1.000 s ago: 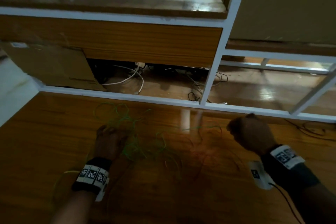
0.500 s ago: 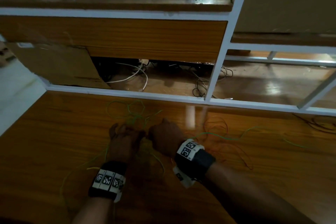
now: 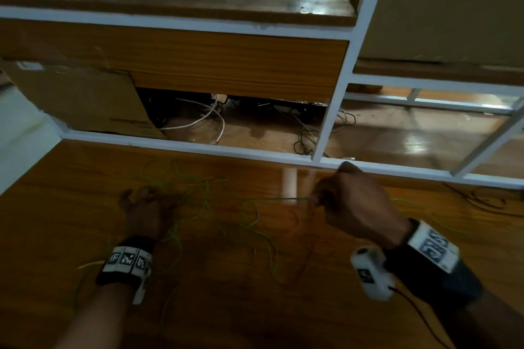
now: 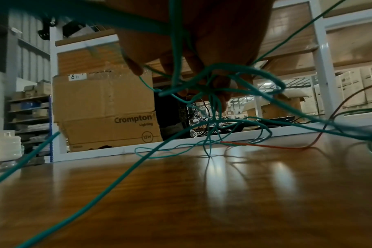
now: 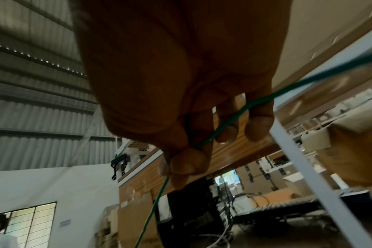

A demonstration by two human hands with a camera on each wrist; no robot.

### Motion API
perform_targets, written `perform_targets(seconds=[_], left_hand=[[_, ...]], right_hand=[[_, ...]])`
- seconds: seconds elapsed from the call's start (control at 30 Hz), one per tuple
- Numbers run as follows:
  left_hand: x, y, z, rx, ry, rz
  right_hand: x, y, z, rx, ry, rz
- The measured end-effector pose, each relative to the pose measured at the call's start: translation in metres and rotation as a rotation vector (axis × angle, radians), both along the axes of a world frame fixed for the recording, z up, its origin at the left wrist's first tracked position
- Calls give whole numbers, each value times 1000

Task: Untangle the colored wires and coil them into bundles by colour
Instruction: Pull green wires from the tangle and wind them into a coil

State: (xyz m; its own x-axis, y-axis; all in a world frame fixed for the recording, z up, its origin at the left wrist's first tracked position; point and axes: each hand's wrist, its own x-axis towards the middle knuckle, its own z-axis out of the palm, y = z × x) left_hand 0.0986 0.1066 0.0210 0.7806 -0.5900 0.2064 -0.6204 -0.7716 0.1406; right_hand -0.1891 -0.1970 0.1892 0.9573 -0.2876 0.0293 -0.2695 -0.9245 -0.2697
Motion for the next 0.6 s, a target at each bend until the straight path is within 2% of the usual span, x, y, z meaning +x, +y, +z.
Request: perform_targets(seconds=[0.07, 0.13, 0.23, 0.33, 0.4, 0.5, 0.6], left_hand=[[0, -3, 2, 104, 49, 40], [-3, -3, 5, 134, 113, 82], [-12, -5, -1, 145, 79, 31], [-23, -16, 0, 131, 25, -3], [-30, -24, 6, 98, 14, -30], [-35, -27, 9, 87, 9, -60], [-37, -26, 11, 105, -9, -96]], right_hand=[[-23, -16, 7, -31, 11, -51], [-50, -35, 8, -59, 24, -135], [-80, -64, -7, -97, 22, -226], [-69, -62, -22, -171, 265, -310], [-47, -41, -30, -232, 294, -239], [2, 19, -25, -15, 113, -4], [65, 72, -43, 127, 55, 142]])
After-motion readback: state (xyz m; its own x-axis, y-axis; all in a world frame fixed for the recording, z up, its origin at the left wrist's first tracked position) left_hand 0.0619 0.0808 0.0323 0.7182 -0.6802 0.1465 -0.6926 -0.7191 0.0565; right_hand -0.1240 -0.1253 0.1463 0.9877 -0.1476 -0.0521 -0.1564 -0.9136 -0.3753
